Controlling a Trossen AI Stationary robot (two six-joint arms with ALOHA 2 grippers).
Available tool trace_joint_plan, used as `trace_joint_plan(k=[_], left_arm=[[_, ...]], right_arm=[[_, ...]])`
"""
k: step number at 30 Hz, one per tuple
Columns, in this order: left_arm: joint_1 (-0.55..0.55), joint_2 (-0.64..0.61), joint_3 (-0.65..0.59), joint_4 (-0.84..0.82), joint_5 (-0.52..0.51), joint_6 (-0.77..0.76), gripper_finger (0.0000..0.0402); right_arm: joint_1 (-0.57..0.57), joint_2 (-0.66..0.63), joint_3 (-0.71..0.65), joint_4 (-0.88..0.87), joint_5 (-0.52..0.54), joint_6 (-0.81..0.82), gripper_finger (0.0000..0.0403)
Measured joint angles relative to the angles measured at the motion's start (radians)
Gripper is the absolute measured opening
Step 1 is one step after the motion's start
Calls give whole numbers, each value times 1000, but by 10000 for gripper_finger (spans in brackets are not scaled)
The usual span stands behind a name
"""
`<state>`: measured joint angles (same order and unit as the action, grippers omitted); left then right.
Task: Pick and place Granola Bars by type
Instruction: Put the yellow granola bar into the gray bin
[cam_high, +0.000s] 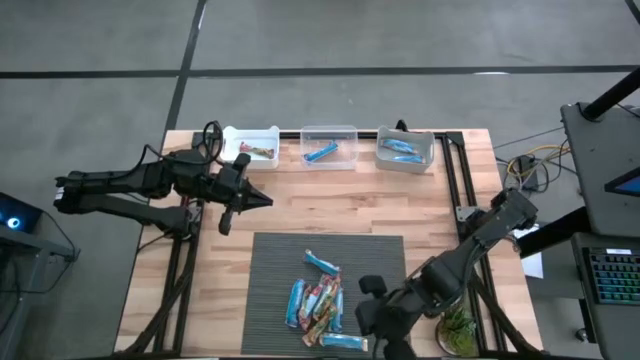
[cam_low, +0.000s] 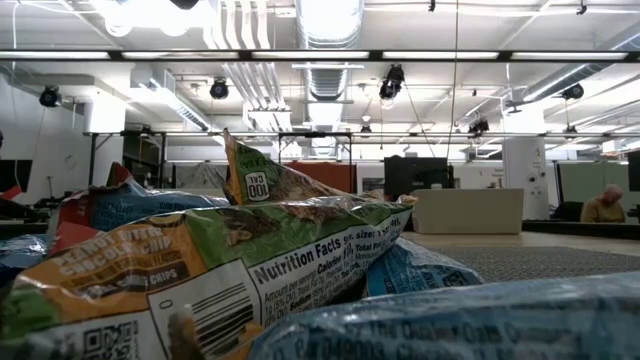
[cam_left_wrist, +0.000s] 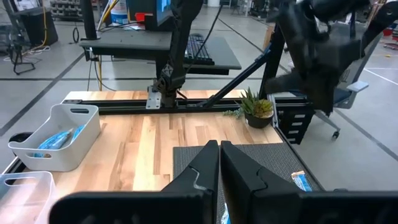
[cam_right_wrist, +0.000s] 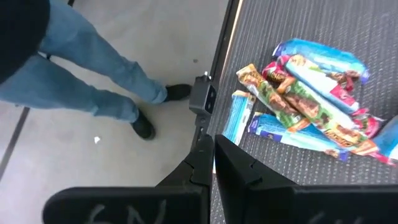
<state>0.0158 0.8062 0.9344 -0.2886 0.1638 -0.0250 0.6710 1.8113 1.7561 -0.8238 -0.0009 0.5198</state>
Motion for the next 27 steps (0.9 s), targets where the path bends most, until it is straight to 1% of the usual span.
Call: trace_joint_plan(k=[6, 16, 27], left_arm=[[0, 0, 0, 0, 0, 3, 0], [0, 0, 0, 0, 0, 2, 0], [0, 0, 0, -1, -1, 3, 0]], right_arm=[[10, 83, 0, 13, -24, 9, 8], [11, 200, 1, 6, -161, 138, 8], [10, 249, 1, 8, -154, 139, 10]])
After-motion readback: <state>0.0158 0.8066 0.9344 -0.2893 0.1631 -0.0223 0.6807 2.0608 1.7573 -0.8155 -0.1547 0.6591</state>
